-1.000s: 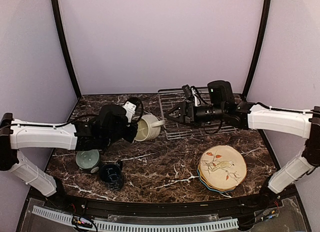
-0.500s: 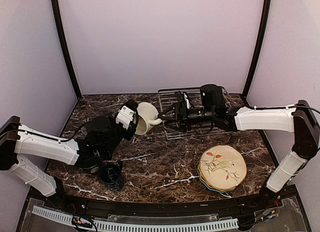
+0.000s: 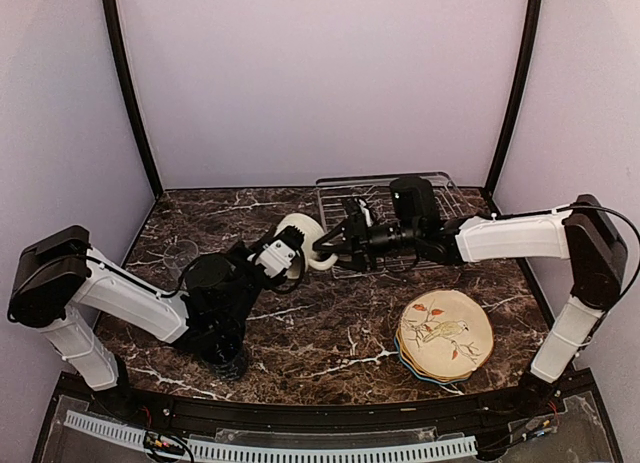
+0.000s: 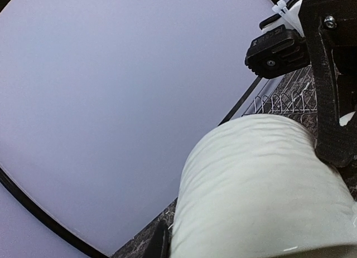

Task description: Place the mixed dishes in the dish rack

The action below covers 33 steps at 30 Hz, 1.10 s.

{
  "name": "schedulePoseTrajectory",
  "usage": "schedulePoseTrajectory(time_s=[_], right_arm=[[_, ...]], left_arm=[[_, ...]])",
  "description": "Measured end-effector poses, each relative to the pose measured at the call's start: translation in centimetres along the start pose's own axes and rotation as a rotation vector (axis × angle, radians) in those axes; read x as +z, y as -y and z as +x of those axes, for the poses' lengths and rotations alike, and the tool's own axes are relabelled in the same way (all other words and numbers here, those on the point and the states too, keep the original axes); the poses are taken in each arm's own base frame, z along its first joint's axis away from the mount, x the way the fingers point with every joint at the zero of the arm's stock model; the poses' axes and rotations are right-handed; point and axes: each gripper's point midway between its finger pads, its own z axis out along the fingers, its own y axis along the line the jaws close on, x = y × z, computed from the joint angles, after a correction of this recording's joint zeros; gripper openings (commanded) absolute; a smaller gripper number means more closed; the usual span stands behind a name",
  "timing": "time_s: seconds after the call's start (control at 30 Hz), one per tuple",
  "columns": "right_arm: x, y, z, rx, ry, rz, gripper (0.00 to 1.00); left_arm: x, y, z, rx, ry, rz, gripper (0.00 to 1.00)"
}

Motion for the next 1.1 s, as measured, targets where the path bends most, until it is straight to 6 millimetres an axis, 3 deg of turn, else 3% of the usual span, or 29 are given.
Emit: schedulePoseTrajectory(time_s=[0.2,0.37,0.53,0.6,0.83,1.1], right_arm=[[-0.1,-0.3,0.1,-0.003,-0.008,-0.026,0.25],[-0.3,0.2,0.2,0.05,-0.011,-0.027,0.0],[-0.4,0.2,0.3,0.073,-0.015,-0.037,0.0],[-0.4,0.2,0.3,0.074,-0.013,-0.041,0.0],[-1.5,0.3,-0.2,0.063,0.025,-0.04,0.0],[-2.4,0.3,-1.5,0.04,0.083,-0.031,0.0]], left_arm=[[0.0,-0.6,-0.3,0.001,0.007,-0.023,0.01],[-0.3,-0.6,-0.2,0.028,0.01,-0.021,0.01],[-0.4,-0.5,-0.3,0.032,0.014,-0.019,0.02],[-0.4,-0.5,-0.2,0.036,0.015,-0.017,0.06],[-1.0,0.5,-0.4,0.049,0.039,0.021,0.39],[-1.3,0.9,-0.3,0.046,0.05,0.039,0.5]])
